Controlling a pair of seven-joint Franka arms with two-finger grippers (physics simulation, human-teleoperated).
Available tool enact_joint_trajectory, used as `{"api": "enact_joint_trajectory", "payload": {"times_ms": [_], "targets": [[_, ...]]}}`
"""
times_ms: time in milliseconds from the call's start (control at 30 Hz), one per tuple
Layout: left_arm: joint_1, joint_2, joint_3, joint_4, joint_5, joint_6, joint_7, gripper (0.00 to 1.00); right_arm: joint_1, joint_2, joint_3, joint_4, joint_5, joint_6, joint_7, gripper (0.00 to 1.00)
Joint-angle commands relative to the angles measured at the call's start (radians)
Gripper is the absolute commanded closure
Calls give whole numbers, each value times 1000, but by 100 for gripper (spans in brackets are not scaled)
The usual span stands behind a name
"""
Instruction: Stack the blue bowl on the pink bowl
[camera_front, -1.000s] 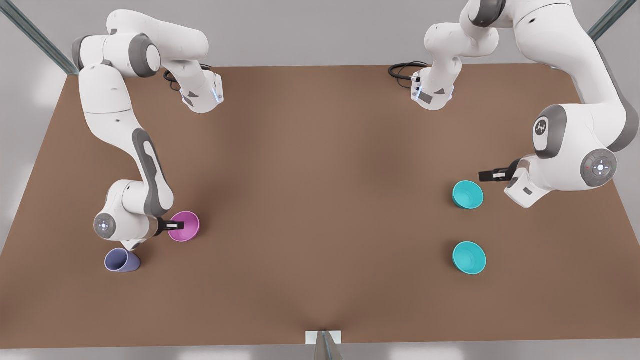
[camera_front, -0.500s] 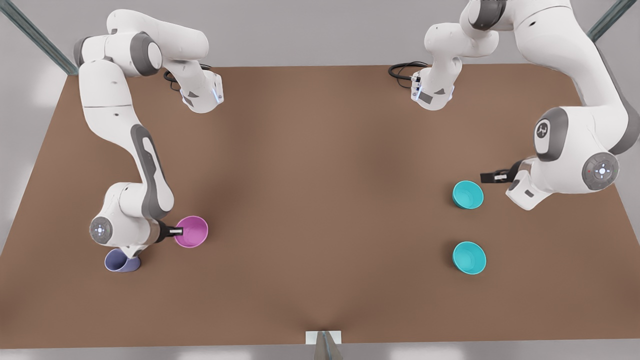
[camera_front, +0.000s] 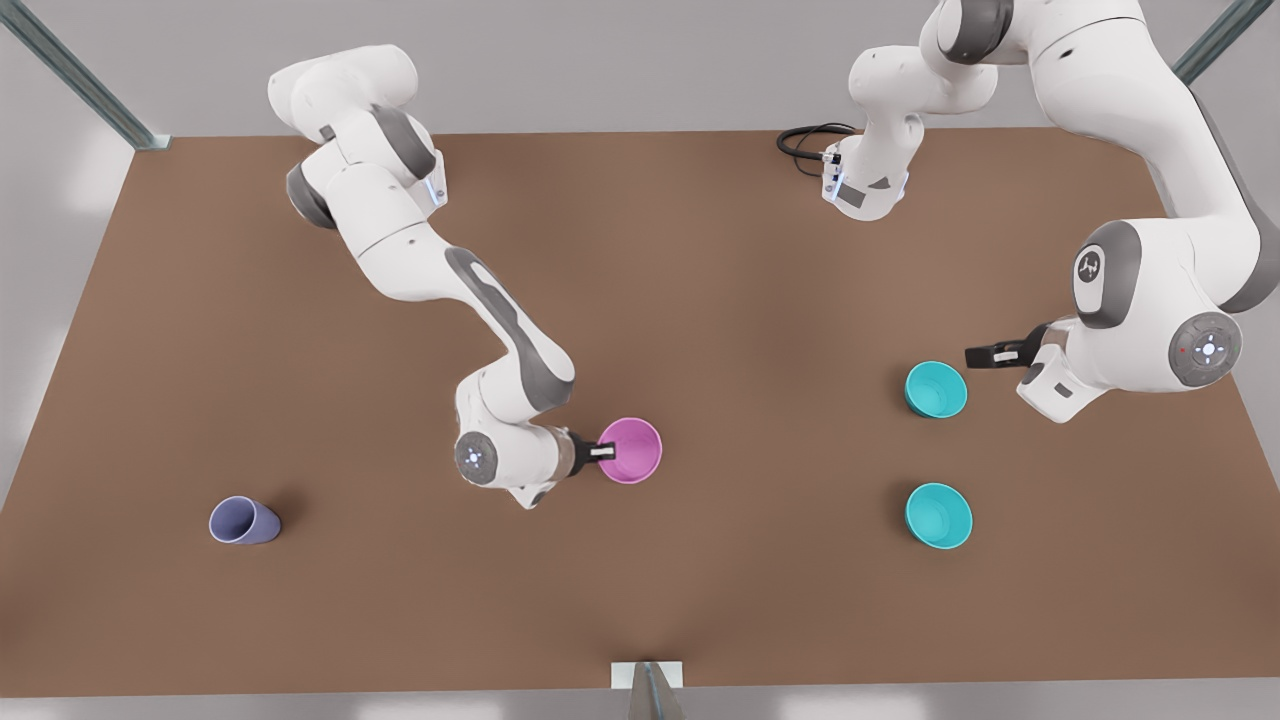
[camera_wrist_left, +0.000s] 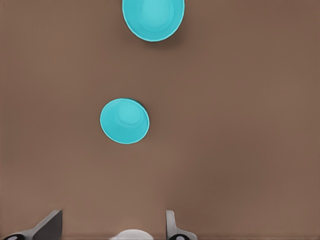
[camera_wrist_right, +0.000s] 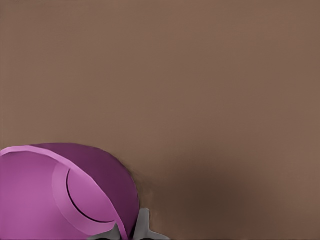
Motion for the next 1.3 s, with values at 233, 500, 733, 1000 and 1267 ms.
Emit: {"api": "enact_joint_trajectory", "payload": {"times_ms": [233, 500, 733, 1000, 1267], "targets": [[0, 2, 2, 5, 1, -7, 1, 0, 28, 72, -2, 59, 46, 122, 583, 75], [0, 6, 2, 7, -2, -3, 1, 0, 16, 67, 0, 77, 50, 98, 573, 0], [15, 43, 3, 36, -33, -3, 5, 0, -227, -273, -11, 142, -448, -788, 80, 0], [78, -95, 91, -546, -39, 690, 154, 0, -396, -772, -118, -230, -554, -729, -437, 0], [81, -66, 232, -835, -187, 997, 579, 0, -399, -731, -118, -226, -550, -727, -427, 0]]}}
